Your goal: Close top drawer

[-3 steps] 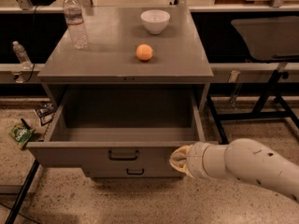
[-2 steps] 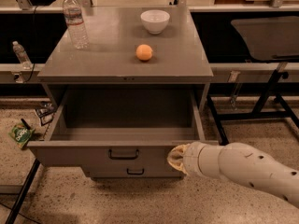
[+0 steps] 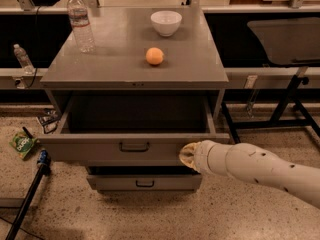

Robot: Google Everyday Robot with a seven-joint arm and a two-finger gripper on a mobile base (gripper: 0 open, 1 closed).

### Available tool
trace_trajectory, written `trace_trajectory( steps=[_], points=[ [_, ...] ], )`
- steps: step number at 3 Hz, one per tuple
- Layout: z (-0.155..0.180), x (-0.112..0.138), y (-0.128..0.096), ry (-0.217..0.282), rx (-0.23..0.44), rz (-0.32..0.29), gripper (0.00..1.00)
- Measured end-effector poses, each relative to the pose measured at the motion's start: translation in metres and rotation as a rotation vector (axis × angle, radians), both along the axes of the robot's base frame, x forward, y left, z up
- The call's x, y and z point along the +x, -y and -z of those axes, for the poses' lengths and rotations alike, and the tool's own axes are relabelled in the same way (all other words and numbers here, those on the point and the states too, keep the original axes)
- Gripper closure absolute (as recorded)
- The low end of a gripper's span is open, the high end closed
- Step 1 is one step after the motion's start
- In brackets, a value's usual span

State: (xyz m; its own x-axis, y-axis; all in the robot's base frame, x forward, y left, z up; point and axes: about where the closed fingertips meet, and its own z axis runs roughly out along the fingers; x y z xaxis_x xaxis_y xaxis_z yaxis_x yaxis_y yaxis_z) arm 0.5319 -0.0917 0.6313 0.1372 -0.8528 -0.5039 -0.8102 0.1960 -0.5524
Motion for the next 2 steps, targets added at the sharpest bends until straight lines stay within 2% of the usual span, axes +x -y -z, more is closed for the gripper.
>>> trace_trajectory(
  steps=[1,2],
  points=[
    [0.007,0.047,0.014,0.037,-0.017,0.005,1.00],
    [0.009,0.076,0.022,0.059,-0.029,0.010,1.00]
  ],
)
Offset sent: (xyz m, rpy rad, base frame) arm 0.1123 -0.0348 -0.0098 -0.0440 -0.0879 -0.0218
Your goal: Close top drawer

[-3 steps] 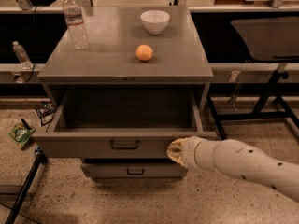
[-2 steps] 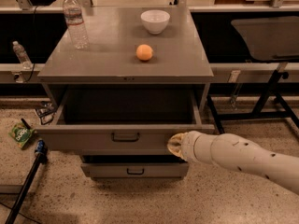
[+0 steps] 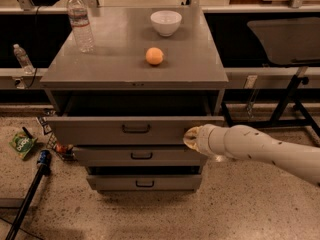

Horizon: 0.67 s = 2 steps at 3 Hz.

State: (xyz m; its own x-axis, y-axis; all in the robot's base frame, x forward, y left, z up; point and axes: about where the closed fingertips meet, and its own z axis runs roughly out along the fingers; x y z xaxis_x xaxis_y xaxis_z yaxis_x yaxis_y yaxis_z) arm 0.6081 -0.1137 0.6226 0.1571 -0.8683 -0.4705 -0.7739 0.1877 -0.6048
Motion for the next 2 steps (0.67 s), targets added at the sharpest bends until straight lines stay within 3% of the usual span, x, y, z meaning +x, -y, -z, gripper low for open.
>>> trace_trajectory(
  steps=[2],
  points=[
    [0.004,0.048,0.009,0.025,0.002,0.008,1.00]
  ],
)
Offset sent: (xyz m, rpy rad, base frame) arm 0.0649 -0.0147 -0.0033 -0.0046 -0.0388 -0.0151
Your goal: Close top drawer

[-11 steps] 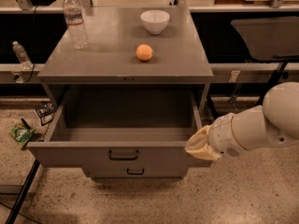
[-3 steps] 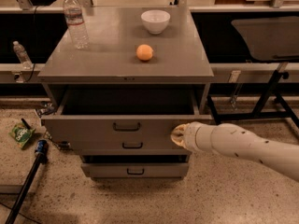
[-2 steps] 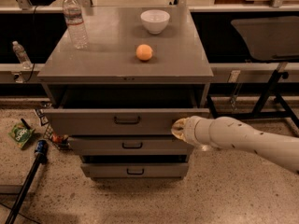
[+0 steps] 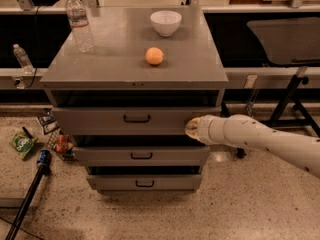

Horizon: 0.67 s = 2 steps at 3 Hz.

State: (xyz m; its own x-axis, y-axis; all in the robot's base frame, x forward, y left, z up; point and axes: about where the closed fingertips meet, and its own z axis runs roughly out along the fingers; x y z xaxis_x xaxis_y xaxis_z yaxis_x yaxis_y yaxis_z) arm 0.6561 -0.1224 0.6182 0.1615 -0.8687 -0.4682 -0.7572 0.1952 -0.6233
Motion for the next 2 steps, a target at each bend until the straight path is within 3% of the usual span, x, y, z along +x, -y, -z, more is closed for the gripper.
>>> trace_trajectory(
  steps=[1,2],
  points=[
    [-0.001,0.004,0.001,-0.011,0.034,-0.005,1.00],
    [-0.014,-0.043,0.002,-0.133,0.126,-0.007,1.00]
  ],
)
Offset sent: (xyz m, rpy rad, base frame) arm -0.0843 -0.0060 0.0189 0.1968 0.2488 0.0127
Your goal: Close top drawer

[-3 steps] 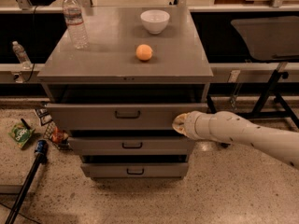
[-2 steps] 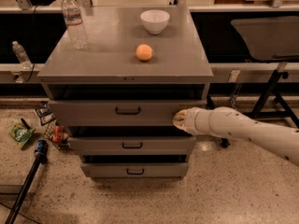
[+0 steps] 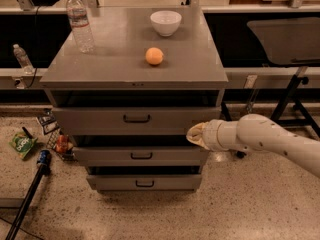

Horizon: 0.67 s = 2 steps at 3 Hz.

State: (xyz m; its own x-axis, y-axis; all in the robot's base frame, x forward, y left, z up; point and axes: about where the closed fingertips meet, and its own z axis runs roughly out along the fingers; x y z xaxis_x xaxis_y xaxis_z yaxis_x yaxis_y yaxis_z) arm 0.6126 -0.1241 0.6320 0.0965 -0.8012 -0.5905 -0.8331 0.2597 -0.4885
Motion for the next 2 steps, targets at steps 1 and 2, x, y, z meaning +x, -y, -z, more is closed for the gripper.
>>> trace_trajectory(
  steps=[1,2],
  points=[
    [-0.018,-0.036,0.004,-0.077,0.045,-0.004,1.00],
    [-0.068,-0.064,0.009,-0.088,0.150,-0.011,1.00]
  ],
)
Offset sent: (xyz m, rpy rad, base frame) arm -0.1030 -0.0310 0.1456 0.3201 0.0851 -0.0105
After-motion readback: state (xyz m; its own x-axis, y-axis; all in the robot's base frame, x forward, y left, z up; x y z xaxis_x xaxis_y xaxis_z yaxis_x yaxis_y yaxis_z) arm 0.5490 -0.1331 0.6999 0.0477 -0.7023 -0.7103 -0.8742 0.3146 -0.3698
